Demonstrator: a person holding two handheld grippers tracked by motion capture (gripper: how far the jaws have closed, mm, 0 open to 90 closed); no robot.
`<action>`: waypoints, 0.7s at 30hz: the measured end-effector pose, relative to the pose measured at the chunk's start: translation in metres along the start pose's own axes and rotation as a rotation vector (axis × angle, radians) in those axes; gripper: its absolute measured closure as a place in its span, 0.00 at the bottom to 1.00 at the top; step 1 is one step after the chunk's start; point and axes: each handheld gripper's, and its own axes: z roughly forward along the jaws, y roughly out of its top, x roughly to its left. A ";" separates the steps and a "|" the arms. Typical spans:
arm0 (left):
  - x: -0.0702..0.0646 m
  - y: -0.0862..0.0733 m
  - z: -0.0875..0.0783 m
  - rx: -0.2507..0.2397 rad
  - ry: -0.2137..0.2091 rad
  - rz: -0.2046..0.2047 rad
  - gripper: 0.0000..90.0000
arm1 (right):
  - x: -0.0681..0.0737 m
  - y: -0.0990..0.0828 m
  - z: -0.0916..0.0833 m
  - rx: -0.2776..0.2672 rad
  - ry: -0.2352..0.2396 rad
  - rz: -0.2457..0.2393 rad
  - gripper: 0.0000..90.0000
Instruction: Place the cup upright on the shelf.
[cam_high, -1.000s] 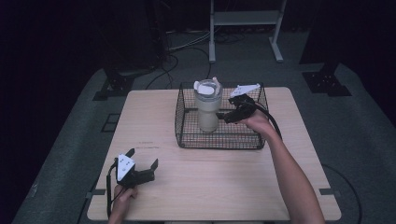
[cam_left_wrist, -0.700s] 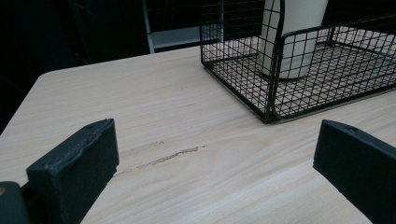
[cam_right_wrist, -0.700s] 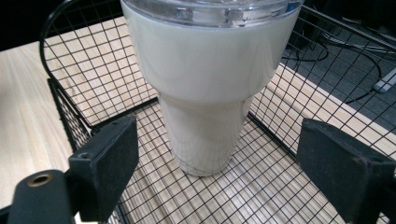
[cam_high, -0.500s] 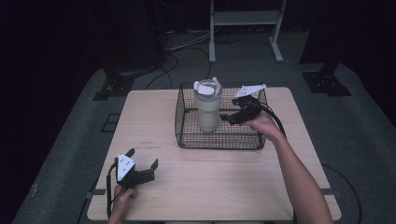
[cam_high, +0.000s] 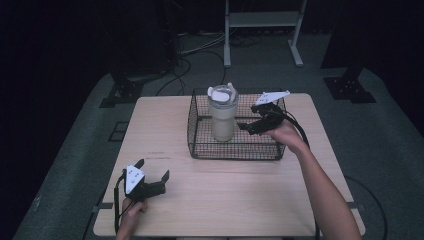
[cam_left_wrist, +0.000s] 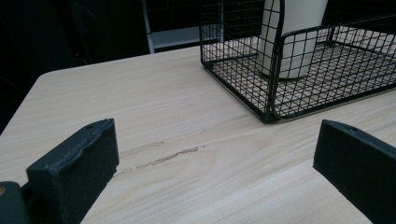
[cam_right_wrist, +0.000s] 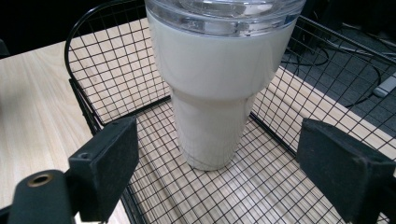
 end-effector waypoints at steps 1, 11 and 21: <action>0.000 0.000 0.000 0.000 0.000 0.000 0.00 | 0.000 -0.001 -0.001 0.001 -0.003 0.000 0.14; 0.000 0.000 0.000 0.000 0.001 -0.002 0.00 | 0.003 -0.003 -0.012 -0.009 0.009 -0.004 0.14; 0.000 0.000 0.000 0.001 0.001 -0.001 0.00 | 0.007 -0.010 -0.022 -0.015 0.016 0.001 0.14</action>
